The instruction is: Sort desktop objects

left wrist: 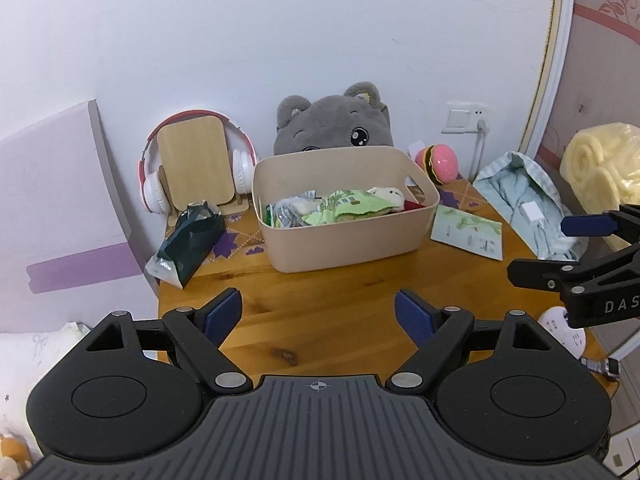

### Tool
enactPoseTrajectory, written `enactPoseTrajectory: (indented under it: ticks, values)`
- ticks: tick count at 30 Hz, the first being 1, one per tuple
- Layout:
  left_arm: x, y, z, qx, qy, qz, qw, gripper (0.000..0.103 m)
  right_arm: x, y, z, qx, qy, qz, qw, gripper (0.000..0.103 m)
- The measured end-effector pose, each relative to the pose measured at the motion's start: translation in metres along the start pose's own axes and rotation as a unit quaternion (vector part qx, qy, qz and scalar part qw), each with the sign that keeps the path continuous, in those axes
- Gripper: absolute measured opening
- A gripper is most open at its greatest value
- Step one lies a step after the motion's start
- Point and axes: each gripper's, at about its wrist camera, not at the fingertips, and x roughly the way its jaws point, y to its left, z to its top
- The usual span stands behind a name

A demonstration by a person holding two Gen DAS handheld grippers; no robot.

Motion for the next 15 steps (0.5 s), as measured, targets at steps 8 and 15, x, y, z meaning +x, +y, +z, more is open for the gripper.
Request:
enactPoseTrajectory:
  ticks: [8,15]
  values:
    - [-0.028,0.004,-0.002,-0.009,0.000,-0.004,1.0000,0.085,-0.022,0.019,-0.005,0.009,-0.005,0.007,1.000,0.103]
    - [-0.048,0.005,-0.008,-0.011,0.012,-0.017,0.9997,0.085,-0.039,0.036,-0.009,0.005,0.002,0.006,1.000,0.103]
